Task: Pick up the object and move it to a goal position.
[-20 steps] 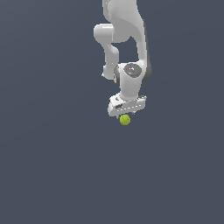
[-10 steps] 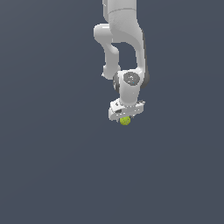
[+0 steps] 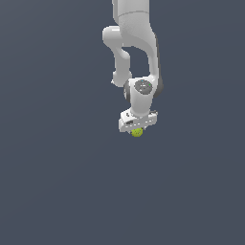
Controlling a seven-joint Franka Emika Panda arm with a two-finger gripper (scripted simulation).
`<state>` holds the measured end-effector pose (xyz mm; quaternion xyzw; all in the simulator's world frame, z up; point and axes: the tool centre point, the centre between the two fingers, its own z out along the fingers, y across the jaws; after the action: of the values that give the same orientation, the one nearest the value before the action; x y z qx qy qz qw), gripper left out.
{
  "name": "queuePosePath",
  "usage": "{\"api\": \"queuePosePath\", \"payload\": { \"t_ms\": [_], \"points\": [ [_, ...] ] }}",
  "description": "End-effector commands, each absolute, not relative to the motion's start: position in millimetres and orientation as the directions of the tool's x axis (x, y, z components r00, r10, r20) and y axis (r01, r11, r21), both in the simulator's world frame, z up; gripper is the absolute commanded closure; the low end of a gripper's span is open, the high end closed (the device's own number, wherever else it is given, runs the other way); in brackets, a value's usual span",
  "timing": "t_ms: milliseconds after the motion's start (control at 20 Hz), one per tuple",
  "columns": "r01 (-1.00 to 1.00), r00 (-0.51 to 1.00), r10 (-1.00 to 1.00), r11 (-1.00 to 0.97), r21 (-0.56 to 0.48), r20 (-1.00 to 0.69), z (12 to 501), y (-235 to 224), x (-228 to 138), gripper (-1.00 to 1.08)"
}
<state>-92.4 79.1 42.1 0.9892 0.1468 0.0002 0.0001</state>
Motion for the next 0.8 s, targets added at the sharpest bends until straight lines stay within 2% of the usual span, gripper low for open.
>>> {"api": "queuePosePath", "payload": {
  "t_ms": [0, 400, 750],
  "points": [
    [0.291, 0.957, 0.291, -0.957, 0.000, 0.000, 41.1, 79.5, -92.4, 1.08],
    [0.290, 0.957, 0.290, -0.957, 0.001, 0.001, 45.6, 73.7, -86.3, 1.08],
    [0.291, 0.957, 0.291, -0.957, 0.000, 0.001, 61.2, 50.0, -59.8, 1.08]
  ]
}}
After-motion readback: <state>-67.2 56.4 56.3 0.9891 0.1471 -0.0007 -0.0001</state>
